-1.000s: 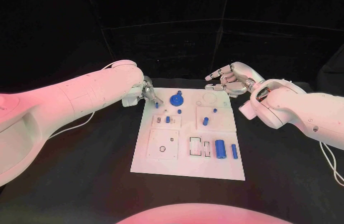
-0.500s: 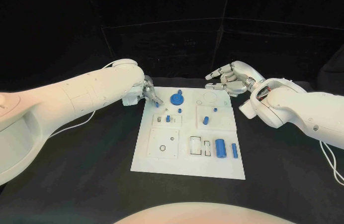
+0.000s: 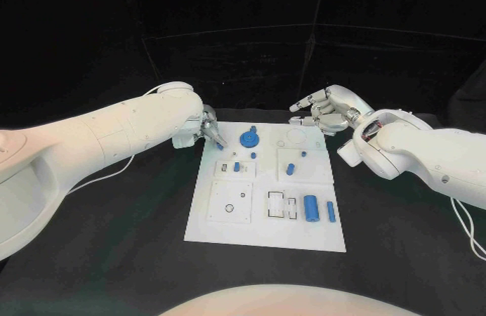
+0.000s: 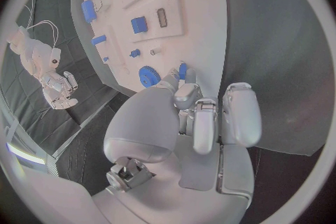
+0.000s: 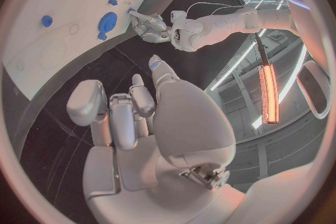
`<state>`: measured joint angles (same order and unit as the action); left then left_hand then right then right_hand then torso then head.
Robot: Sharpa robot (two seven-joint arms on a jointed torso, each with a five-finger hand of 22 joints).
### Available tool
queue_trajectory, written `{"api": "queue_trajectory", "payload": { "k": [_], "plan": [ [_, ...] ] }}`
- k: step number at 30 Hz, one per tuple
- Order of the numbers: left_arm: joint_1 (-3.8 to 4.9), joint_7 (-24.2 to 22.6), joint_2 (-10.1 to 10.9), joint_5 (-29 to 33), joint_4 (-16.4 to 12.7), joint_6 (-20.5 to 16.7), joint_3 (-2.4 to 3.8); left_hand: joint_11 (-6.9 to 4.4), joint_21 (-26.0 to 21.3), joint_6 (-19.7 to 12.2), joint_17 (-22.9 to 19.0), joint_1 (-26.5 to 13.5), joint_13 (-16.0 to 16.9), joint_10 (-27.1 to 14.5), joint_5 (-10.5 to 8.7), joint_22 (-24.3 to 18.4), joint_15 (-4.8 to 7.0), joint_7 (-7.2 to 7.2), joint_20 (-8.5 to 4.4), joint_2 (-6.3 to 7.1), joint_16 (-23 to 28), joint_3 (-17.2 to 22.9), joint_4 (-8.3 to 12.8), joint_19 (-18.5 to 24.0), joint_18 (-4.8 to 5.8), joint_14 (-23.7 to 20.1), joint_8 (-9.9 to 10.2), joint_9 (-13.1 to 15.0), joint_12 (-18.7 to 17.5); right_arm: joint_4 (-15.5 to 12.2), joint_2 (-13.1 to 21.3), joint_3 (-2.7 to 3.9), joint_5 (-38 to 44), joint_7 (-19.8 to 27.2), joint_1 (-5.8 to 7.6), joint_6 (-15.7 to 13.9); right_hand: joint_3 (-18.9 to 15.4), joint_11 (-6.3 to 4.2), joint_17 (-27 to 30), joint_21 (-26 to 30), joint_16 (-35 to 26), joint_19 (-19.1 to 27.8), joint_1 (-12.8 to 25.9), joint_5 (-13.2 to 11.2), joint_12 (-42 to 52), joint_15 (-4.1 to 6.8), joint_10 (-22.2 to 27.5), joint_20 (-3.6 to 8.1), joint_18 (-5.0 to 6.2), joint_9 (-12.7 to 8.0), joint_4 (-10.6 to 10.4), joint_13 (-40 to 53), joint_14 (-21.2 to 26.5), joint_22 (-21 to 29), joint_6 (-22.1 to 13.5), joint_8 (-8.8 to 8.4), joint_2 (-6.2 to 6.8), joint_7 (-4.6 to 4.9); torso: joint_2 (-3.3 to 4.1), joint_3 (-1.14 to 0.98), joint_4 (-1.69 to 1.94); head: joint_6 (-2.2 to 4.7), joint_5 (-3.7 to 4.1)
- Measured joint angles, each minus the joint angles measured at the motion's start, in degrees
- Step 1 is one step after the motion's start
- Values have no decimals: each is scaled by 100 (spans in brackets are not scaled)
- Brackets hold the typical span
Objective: Assemble the parts on the task board
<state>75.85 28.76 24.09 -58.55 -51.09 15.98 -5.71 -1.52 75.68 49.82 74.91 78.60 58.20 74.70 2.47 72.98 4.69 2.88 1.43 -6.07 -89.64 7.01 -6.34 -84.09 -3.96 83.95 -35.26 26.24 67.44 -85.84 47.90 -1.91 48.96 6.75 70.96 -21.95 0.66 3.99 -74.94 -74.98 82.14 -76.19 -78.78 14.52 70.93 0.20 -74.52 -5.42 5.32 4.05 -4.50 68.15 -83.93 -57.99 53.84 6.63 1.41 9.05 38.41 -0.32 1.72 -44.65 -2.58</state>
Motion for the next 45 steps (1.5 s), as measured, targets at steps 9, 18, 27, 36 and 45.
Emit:
{"api": "queue_trajectory", "payload": {
  "k": [9,18,27,36,45],
  "plan": [
    [-6,-96,191,63,-210,-90,-5,1,-4,-18,0,-398,-42,-1,18,-19,0,17,0,273,0,825,-95,0,0,0,-98,9,-50,6,1,0,0,1,0,8,-10,0,1,0,0,0,11,0,0,0,0,0,0,0,-10,0,0,6,0,0,-11,0,-11,-1,13,-7,-13],
    [63,-94,679,254,-850,-324,-3,22,-46,-18,0,-919,-71,20,18,-35,0,19,0,573,0,1774,160,0,0,0,-269,96,-66,8,22,0,0,6,-1,18,-15,0,1,0,0,0,23,0,0,0,0,0,0,0,-15,0,0,8,0,0,-23,0,-38,-3,50,-36,-18],
    [-14,-101,1215,385,-1813,-871,-15,23,-66,-19,0,-1027,-168,20,17,-43,0,21,0,681,0,2016,247,0,0,0,-341,132,-132,25,27,0,-1,7,0,30,-15,0,2,0,0,0,23,0,0,0,0,0,1,0,-15,-1,0,8,0,0,-23,0,-44,-3,60,-53,-32],
    [-282,-192,1463,221,-2445,-1439,-47,31,-66,-30,0,-1062,-169,12,16,-42,0,32,0,715,0,2071,256,0,0,0,-370,133,-132,45,33,-1,-1,7,0,42,-15,0,2,0,0,0,23,0,0,0,0,0,0,0,-15,-1,0,7,0,0,-23,0,-47,1,64,-54,-41],
    [-396,-191,1511,-119,-2674,-1681,-56,31,-66,-13,0,-1115,-176,12,-1,-42,0,20,0,768,0,2135,286,0,0,0,-371,139,-132,49,44,-2,-1,6,0,51,-15,0,2,0,0,0,23,0,0,0,0,0,0,0,-15,-1,0,7,0,0,-23,0,-41,-2,50,-37,-19]
  ]
}}
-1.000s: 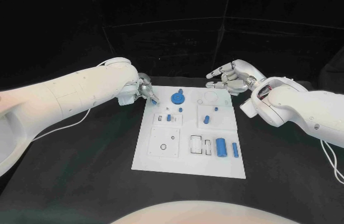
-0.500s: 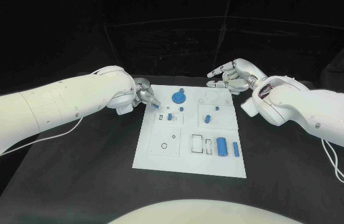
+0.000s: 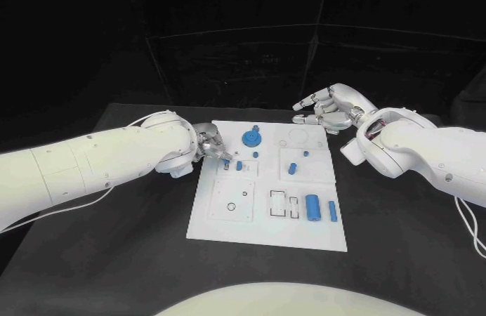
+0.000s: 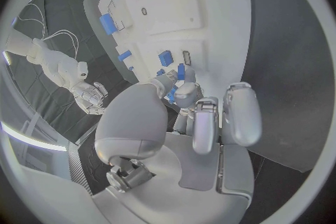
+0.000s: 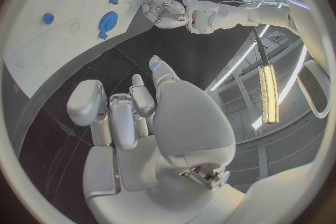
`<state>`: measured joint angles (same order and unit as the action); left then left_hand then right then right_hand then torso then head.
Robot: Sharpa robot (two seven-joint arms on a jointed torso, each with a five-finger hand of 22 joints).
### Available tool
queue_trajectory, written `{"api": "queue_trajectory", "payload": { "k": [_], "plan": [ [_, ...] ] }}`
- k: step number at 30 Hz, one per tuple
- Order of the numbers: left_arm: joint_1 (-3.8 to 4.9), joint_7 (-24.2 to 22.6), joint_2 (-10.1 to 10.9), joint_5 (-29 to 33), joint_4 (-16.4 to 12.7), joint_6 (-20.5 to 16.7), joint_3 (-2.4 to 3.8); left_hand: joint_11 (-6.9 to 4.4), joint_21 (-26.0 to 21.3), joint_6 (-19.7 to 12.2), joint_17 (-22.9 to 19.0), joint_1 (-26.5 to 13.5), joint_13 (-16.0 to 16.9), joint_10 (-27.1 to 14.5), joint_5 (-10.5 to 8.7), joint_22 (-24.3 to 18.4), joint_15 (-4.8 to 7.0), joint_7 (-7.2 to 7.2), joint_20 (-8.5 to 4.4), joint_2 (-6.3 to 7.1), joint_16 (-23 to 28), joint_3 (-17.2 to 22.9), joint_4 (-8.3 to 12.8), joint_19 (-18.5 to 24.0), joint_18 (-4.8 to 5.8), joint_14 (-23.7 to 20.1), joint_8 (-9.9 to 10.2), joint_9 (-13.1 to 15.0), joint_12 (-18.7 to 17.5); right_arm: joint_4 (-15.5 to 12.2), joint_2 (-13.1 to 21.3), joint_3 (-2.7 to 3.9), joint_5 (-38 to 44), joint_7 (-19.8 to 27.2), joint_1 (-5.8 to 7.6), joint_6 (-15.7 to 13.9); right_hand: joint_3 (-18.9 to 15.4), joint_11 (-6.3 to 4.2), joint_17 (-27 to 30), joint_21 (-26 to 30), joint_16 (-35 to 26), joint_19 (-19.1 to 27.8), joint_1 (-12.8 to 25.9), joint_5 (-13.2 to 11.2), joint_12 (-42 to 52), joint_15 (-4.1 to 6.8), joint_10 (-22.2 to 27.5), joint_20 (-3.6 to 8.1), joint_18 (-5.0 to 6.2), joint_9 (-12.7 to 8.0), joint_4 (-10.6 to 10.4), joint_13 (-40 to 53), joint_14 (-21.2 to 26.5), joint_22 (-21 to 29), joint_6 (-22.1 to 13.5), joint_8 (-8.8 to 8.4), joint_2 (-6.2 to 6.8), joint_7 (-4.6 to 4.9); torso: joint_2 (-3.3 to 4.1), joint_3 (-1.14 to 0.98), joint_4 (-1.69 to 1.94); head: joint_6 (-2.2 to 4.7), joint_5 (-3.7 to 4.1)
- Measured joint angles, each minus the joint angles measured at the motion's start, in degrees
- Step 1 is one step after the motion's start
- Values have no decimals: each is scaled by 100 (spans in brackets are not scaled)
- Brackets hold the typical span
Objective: Assemble the parts on the task board
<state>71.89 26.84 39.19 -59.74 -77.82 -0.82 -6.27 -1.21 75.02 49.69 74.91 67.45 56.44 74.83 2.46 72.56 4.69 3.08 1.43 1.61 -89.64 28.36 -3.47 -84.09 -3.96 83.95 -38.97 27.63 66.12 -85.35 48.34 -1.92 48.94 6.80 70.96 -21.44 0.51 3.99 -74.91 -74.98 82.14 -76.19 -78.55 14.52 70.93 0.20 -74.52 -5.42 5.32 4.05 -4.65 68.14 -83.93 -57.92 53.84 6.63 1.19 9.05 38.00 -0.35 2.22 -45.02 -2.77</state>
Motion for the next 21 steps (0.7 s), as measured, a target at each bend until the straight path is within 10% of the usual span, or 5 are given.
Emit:
{"api": "queue_trajectory", "payload": {
  "k": [21],
  "plan": [
    [-30,231,-5,-288,-104,212,1,0,0,-1,0,-60,-19,0,15,14,0,2,0,58,0,179,103,0,0,0,-57,13,0,2,-1,0,0,-6,-1,15,0,0,1,0,-27,0,0,-34,0,0,0,0,0,0,0,-10,0,6,0,0,0,0,5,1,-1,-32,16]
  ]
}}
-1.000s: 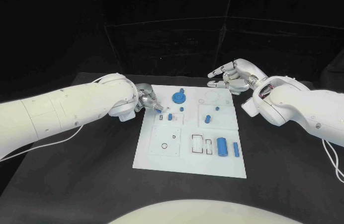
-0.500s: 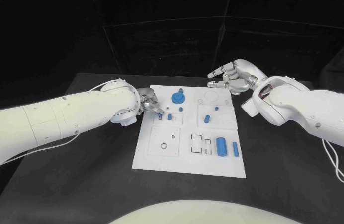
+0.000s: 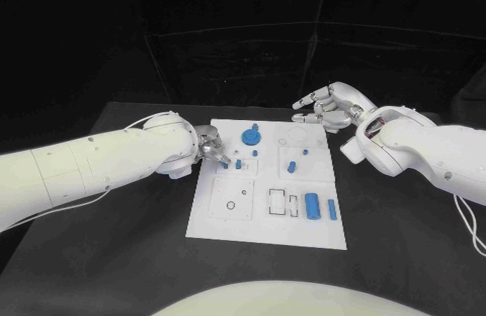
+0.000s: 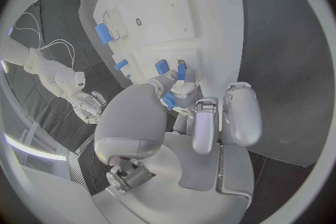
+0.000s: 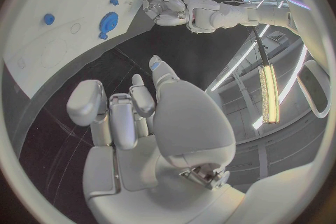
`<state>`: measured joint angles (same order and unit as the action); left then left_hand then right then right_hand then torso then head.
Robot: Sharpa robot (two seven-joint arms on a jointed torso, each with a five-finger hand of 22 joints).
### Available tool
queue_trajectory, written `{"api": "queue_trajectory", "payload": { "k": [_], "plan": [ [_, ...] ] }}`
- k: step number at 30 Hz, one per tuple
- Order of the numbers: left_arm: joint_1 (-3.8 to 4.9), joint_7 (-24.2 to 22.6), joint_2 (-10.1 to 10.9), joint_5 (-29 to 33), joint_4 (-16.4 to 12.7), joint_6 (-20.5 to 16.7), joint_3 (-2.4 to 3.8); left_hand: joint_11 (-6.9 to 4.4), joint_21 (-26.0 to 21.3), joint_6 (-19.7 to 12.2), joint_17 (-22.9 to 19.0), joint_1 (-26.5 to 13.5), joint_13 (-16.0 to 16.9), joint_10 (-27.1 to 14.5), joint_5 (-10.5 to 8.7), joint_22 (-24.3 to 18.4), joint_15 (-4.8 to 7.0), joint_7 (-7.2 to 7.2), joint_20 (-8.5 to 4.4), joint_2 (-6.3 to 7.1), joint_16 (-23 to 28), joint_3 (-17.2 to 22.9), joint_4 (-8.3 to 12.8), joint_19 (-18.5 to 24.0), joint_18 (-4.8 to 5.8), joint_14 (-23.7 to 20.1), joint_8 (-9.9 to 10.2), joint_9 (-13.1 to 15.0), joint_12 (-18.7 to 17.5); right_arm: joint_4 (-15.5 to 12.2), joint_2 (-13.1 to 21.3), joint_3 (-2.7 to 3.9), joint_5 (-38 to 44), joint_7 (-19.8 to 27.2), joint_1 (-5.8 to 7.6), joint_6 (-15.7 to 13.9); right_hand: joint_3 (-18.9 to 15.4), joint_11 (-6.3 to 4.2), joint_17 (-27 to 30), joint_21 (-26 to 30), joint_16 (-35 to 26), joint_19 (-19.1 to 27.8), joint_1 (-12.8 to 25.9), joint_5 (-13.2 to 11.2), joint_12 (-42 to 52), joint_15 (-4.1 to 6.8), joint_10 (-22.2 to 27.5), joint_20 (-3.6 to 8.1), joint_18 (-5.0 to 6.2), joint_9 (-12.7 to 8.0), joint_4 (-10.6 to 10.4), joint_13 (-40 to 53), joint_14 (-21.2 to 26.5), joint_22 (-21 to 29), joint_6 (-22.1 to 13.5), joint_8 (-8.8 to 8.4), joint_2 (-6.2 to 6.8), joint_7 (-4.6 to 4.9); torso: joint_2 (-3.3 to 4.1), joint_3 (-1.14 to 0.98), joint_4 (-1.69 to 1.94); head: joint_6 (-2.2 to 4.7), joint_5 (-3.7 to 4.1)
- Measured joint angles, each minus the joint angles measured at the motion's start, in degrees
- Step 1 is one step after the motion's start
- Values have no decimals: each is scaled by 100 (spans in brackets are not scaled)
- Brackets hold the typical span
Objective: Assemble the parts on the task board
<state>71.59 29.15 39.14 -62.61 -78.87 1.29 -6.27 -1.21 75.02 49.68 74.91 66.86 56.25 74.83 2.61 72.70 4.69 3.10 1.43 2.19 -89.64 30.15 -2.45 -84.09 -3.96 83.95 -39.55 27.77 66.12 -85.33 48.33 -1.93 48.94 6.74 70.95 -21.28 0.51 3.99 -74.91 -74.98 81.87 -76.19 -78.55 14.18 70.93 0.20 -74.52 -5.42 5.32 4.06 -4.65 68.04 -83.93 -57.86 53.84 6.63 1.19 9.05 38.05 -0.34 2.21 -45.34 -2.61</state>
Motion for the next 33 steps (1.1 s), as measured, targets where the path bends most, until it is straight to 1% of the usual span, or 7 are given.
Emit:
{"api": "queue_trajectory", "payload": {
  "k": [8,20,22,27,30,32,33],
  "plan": [
    [10,56,18,-22,-28,109,-18,-2,0,27,0,-1,0,2,0,6,0,-10,0,-2,0,16,-16,0,0,0,-9,16,0,1,-1,0,0,0,0,3,0,0,0,24,0,0,0,0,0,0,0,0,0,0,0,-5,0,8,0,0,0,0,0,1,-1,-3,5],
    [23,74,40,-32,-66,157,-51,-22,0,28,0,-15,0,22,-2,12,0,-10,0,-13,0,32,-32,0,0,0,-46,15,0,1,-3,0,0,0,0,5,0,0,0,24,0,0,0,0,0,0,0,0,0,0,0,-4,0,8,0,0,0,0,-1,0,-1,-18,-5],
    [23,78,39,-31,-65,161,-54,-22,0,28,0,-81,1,22,-2,12,0,-10,0,14,0,50,-50,0,0,0,-67,27,0,0,-3,0,0,1,0,5,0,0,0,24,0,0,0,0,0,0,0,0,0,0,0,-4,0,8,0,0,0,0,-1,-1,-1,-17,-6],
    [23,91,7,-23,-29,173,-57,-53,0,54,0,-398,4,54,-13,40,0,-33,0,48,0,381,175,0,0,0,-131,58,0,-1,-3,0,0,1,0,5,0,0,1,24,0,0,0,0,0,0,0,0,0,0,0,-4,0,16,0,0,0,0,-1,-1,1,-20,-15],
    [25,101,-26,-18,14,182,-58,-64,0,104,0,-555,20,65,-13,60,0,-66,0,61,0,417,163,0,0,0,-140,54,0,-1,-4,0,0,1,0,5,0,0,1,24,0,0,0,0,0,0,0,0,0,0,0,-4,0,16,0,0,0,0,-1,-1,1,-24,-19],
    [26,106,-47,-14,45,194,-58,-64,0,113,0,-606,23,65,-13,73,0,-75,0,32,0,395,109,0,0,0,-175,52,0,-1,-6,0,0,1,0,5,0,0,1,24,0,0,0,0,0,0,0,0,-1,0,0,-3,0,16,0,0,0,0,-1,-1,0,-25,-20],
    [27,108,-54,-13,59,200,-58,-66,0,135,0,-636,30,66,-12,73,3,-97,0,45,0,374,88,0,0,3,-179,52,0,-1,-7,0,0,1,0,5,0,0,1,24,0,0,0,0,0,0,0,0,0,0,0,-3,0,16,0,0,0,0,0,-1,-1,-25,-20]
  ]
}}
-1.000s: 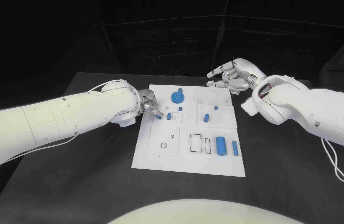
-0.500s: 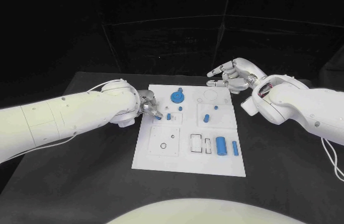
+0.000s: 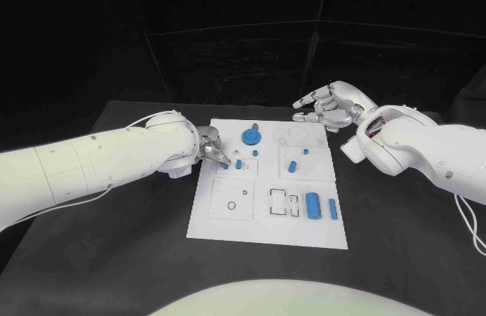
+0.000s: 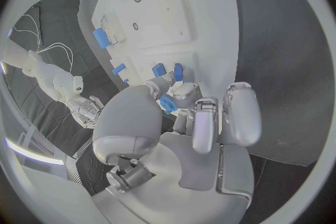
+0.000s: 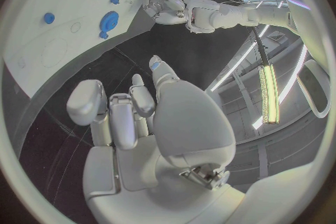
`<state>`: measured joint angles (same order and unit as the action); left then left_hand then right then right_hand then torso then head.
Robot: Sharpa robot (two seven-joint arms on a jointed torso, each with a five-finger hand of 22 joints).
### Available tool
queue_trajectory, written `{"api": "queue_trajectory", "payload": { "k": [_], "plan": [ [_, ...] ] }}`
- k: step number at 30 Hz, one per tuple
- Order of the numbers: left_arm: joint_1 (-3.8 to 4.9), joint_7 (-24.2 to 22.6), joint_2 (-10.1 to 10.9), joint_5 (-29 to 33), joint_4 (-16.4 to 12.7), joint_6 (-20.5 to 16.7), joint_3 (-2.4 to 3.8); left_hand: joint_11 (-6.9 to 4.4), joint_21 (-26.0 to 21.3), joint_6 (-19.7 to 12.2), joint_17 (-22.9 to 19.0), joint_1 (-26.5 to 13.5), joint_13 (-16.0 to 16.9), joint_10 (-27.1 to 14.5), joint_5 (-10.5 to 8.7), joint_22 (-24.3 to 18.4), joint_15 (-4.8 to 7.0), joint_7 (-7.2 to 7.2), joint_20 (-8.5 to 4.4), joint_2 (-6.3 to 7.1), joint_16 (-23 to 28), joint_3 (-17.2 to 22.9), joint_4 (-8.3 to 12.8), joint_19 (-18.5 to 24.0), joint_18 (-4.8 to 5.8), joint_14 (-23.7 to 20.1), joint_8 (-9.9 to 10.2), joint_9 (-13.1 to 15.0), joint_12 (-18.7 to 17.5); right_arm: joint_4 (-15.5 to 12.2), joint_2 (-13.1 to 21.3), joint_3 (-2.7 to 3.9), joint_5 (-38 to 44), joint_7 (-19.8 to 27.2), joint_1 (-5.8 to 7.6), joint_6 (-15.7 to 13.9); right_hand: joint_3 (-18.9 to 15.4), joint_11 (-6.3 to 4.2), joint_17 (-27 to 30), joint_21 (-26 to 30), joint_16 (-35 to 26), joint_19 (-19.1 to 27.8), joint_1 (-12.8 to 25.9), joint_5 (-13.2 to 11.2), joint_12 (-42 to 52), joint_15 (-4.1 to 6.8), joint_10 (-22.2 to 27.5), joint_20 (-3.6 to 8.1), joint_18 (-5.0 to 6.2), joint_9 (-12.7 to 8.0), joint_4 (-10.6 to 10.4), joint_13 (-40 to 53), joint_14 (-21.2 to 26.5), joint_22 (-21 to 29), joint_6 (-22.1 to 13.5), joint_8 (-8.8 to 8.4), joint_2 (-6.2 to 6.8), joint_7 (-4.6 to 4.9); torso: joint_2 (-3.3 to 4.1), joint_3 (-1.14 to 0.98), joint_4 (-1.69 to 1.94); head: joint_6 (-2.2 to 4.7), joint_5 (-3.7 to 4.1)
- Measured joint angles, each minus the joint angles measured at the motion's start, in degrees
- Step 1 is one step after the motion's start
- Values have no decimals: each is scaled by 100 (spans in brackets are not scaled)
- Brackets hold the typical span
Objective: Assemble the parts on the task board
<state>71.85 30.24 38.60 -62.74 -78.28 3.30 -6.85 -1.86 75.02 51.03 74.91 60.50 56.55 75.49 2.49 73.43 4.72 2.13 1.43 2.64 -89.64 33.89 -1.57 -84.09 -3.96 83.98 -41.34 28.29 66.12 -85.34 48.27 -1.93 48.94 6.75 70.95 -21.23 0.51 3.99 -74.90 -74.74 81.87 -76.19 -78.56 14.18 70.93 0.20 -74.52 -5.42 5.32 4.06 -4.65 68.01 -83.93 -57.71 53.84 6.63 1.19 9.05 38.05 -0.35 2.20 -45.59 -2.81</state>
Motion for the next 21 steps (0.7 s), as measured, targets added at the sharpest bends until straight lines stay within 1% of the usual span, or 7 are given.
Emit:
{"api": "queue_trajectory", "payload": {
  "k": [5,8,11,12,17,20,21],
  "plan": [
    [2,11,-34,8,59,43,0,-19,26,31,0,-114,19,18,7,23,41,-31,-20,42,0,-75,-76,20,0,-3,-40,6,0,-5,-2,0,0,0,0,0,0,0,0,0,0,0,0,0,0,0,0,0,0,0,0,0,0,0,0,0,0,0,2,-2,-4,-8,13],
    [2,18,-52,12,87,69,-3,-19,26,49,0,-157,25,18,18,23,41,-49,-20,83,0,-106,-107,20,0,-3,-44,8,25,-5,-4,0,0,1,0,0,0,0,0,0,0,0,0,0,0,0,0,0,0,0,0,0,0,0,0,0,0,0,4,-2,-4,-17,20],
    [1,21,-61,15,100,89,-5,-19,26,50,0,-185,25,18,18,23,40,-49,-20,68,0,-123,-124,20,0,-3,-44,8,25,-6,-5,0,0,1,0,0,0,0,0,0,0,0,0,0,0,0,0,0,0,0,0,0,0,-1,0,0,0,0,4,-2,-4,-23,21],
    [-1,23,-63,16,103,100,-6,-19,26,50,0,-213,25,18,19,29,40,-49,-20,95,0,-128,-129,20,0,-3,-44,7,26,-6,-5,0,0,1,0,0,-16,0,0,0,0,0,0,0,0,0,0,0,1,0,-15,1,0,-1,0,0,0,0,4,-2,-4,-27,24],
    [-5,27,-69,23,114,135,-8,-19,26,60,0,-273,24,18,19,29,40,-60,-20,152,0,-180,-129,20,0,-3,-68,12,26,-2,-11,0,0,2,0,0,-15,0,-4,0,0,0,0,0,0,0,0,0,0,0,-15,1,0,-1,0,0,0,0,3,-2,-4,-35,29],
    [-10,30,-74,25,121,151,-12,-19,26,83,0,-344,33,17,19,35,40,-60,-40,211,0,-245,-194,0,0,-3,-79,3,26,2,-13,0,0,2,0,1,-15,0,-4,0,0,0,0,0,0,0,0,0,0,0,-15,-2,0,-1,0,0,0,0,1,-1,-1,-39,30],
    [-12,31,-76,26,123,157,-14,-19,26,112,0,-466,35,17,19,35,40,-47,-40,219,0,-323,-272,0,0,-3,-84,-6,46,2,-15,0,0,2,0,1,-15,0,-4,0,0,0,0,0,0,0,0,0,0,0,-15,-8,0,-1,0,0,0,0,-1,-1,2,-41,30]
  ]
}}
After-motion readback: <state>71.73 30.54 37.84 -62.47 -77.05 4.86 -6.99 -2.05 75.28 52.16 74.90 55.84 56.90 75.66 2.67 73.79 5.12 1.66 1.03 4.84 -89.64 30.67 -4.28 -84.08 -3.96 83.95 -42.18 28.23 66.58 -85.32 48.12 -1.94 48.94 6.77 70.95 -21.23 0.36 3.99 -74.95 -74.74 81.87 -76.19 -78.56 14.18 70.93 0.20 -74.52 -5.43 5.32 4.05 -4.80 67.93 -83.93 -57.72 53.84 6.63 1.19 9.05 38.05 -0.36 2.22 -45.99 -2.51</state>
